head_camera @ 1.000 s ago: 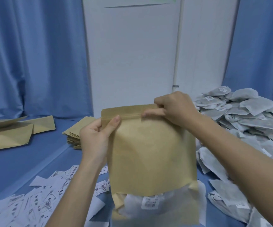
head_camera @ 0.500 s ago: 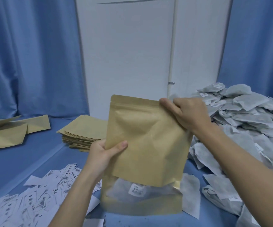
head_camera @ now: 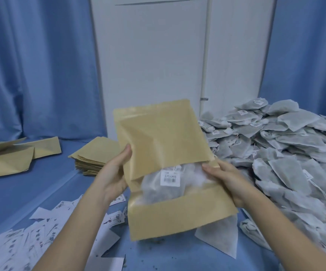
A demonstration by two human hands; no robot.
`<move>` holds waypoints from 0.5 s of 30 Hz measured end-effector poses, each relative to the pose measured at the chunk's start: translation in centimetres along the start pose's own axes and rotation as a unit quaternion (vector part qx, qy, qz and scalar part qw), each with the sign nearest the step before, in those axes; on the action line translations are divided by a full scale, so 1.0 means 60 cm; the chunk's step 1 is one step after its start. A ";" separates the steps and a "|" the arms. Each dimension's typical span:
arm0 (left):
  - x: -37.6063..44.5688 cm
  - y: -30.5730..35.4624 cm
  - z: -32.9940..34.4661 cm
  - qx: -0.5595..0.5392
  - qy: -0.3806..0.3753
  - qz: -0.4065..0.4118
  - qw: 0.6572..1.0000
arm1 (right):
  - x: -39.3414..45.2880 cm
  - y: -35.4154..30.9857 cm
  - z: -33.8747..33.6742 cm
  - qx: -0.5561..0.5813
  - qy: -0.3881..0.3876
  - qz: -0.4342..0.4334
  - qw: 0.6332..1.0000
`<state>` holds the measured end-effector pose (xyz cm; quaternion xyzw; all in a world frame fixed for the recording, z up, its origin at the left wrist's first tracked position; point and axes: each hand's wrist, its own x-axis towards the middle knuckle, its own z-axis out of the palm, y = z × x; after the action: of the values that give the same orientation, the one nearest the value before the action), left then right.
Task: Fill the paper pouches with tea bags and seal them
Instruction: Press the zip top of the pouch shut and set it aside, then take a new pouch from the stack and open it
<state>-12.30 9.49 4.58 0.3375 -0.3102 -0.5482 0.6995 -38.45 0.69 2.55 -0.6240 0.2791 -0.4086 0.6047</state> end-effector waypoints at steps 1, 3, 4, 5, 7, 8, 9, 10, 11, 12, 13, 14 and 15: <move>-0.005 0.003 -0.007 -0.009 -0.042 -0.017 0.999 | 0.002 0.005 0.006 0.025 0.010 0.006 1.000; -0.020 0.006 -0.026 -0.026 -0.093 -0.039 0.995 | 0.008 0.014 0.026 0.085 0.018 0.019 0.996; -0.026 0.008 -0.038 -0.041 -0.097 -0.041 0.994 | 0.012 0.017 0.040 0.120 0.012 0.027 0.992; -0.031 0.010 -0.051 -0.057 -0.092 -0.028 0.994 | 0.019 0.019 0.058 0.153 0.003 0.037 0.987; -0.039 0.019 -0.081 -0.108 -0.054 0.035 0.992 | 0.056 0.018 0.116 0.200 -0.030 0.059 0.978; -0.040 0.024 -0.089 -0.152 -0.034 0.065 0.986 | 0.082 0.009 0.154 0.213 -0.046 0.064 0.974; -0.039 0.031 -0.095 -0.198 -0.012 0.088 0.976 | 0.112 -0.008 0.206 0.218 -0.056 0.071 0.972; -0.035 0.042 -0.107 -0.234 0.016 0.113 0.965 | 0.151 -0.029 0.272 0.214 -0.062 0.080 0.972; -0.028 0.052 -0.115 -0.260 0.048 0.130 0.956 | 0.185 -0.051 0.345 0.203 -0.072 0.091 0.972; -0.022 0.063 -0.122 -0.277 0.074 0.139 0.948 | 0.208 -0.070 0.415 0.181 -0.094 0.097 0.974; -0.014 0.072 -0.131 -0.280 0.095 0.139 0.945 | 0.224 -0.072 0.467 0.158 -0.127 0.081 0.976; -0.006 0.080 -0.144 -0.271 0.117 0.131 0.946 | 0.238 -0.074 0.511 0.137 -0.136 0.081 0.978; 0.000 0.087 -0.156 -0.251 0.137 0.119 0.951 | 0.250 -0.076 0.548 0.126 -0.129 0.099 0.979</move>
<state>-1.83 11.60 3.39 0.1834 -0.1019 -0.4694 0.8577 -3.58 5.87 11.78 -0.5590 0.2056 -0.2948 0.7472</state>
